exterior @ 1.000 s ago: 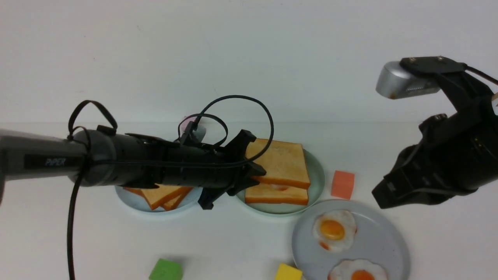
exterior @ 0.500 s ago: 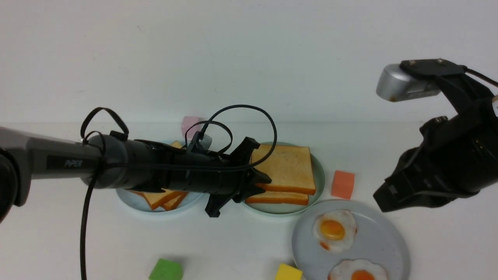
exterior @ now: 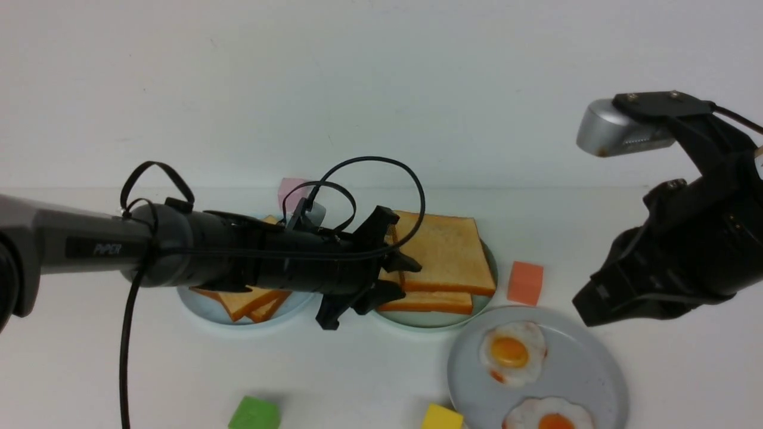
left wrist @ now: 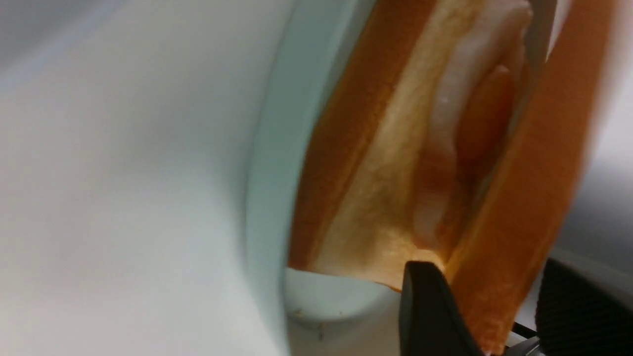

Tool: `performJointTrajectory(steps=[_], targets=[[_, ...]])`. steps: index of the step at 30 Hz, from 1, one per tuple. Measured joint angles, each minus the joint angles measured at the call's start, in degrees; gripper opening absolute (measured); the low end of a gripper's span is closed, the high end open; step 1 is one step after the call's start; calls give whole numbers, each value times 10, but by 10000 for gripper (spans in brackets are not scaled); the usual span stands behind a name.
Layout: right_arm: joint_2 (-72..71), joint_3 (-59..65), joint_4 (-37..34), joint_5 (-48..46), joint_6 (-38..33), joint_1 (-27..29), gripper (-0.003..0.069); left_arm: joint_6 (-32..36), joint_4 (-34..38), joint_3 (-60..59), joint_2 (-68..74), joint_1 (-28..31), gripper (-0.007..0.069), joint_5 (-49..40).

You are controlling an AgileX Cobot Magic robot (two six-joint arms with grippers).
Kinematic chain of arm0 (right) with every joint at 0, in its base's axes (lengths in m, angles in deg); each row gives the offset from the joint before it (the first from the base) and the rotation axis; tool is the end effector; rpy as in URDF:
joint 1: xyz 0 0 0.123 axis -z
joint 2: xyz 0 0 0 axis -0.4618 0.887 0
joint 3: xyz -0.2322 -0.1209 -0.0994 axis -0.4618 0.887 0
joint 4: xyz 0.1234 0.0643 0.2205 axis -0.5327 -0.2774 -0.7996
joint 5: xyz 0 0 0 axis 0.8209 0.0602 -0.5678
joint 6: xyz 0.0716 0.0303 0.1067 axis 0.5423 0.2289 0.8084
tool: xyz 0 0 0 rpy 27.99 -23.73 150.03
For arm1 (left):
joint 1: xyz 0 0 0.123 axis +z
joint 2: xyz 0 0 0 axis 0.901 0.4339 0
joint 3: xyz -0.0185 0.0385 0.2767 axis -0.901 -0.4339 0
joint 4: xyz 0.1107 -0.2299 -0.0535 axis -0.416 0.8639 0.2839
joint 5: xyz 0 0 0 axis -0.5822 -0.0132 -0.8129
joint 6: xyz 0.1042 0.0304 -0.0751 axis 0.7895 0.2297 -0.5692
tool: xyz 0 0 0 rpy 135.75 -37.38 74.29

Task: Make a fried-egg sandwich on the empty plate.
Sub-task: Use the left arm to place a slice of bread on the fried egg in the middle

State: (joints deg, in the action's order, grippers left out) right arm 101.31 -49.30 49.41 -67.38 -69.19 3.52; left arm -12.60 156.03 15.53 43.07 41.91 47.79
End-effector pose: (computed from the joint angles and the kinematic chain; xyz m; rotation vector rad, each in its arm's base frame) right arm 0.2308 0.1507 0.3155 -0.6911 2.5792 0.5797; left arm 0.3954 -0.2231 0.1116 -0.8496 2.4387 -1.2625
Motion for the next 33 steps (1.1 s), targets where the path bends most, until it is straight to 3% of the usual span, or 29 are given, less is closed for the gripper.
performJointTrajectory(steps=[11,22,33], targets=[[0,0,1,-11,0,0,-4,1,-14,0,-4,0,334,6],[0,0,1,-13,0,0,-1,52,-15,0,-4,0,310,34],[0,0,1,-13,-1,0,0,76,-9,0,-4,0,46,34]])
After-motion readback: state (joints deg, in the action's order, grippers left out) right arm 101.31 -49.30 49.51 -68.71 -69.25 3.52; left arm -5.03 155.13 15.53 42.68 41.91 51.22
